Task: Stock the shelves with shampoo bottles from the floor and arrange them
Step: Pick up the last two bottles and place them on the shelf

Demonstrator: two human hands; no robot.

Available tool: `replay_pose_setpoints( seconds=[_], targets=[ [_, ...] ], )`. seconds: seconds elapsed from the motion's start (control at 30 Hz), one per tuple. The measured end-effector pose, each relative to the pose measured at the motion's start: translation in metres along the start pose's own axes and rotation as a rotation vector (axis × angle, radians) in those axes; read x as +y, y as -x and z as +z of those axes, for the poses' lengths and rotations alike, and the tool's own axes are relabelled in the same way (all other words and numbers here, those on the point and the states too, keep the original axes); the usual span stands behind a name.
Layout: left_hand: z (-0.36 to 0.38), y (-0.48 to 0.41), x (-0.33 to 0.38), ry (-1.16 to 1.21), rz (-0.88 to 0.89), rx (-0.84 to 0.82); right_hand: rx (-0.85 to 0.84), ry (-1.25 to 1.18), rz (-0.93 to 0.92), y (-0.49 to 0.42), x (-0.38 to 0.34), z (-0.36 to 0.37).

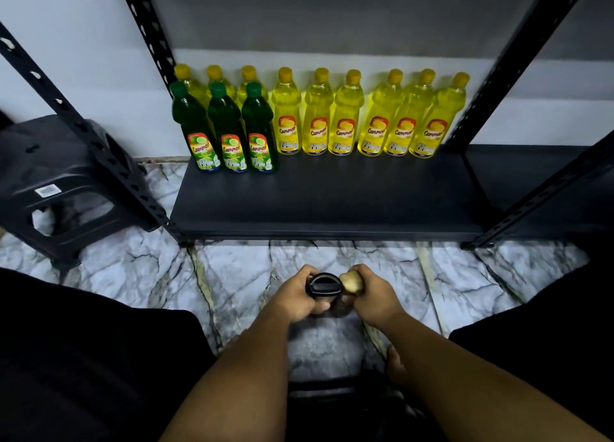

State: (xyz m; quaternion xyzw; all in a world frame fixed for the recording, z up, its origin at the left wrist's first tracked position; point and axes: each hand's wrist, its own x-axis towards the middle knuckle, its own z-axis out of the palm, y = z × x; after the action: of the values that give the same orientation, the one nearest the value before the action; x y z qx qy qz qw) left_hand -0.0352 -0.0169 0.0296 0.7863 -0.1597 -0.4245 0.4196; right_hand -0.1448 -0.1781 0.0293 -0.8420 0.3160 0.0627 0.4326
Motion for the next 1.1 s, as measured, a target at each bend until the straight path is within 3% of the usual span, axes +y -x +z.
replay_pose_setpoints(
  seconds=[0.3,0.43,0.53,0.63,1.1],
  targets=[
    [-0.003,0.000,0.007,0.132,0.014,0.111,0.047,-0.148,0.095,-0.003,-0.003,0.002],
    [-0.021,-0.005,0.045,0.389,0.045,0.185,0.224,-0.462,0.047,-0.001,-0.025,-0.019],
    [-0.043,-0.003,0.102,0.392,0.196,0.158,0.312,-0.771,-0.056,-0.003,-0.067,-0.055],
    [-0.060,0.010,0.166,0.401,0.355,0.148,0.366,-0.933,-0.226,-0.004,-0.115,-0.101],
    [-0.083,0.119,0.430,0.500,1.126,0.255,0.777,-0.726,-0.897,0.064,-0.284,-0.334]
  ],
)
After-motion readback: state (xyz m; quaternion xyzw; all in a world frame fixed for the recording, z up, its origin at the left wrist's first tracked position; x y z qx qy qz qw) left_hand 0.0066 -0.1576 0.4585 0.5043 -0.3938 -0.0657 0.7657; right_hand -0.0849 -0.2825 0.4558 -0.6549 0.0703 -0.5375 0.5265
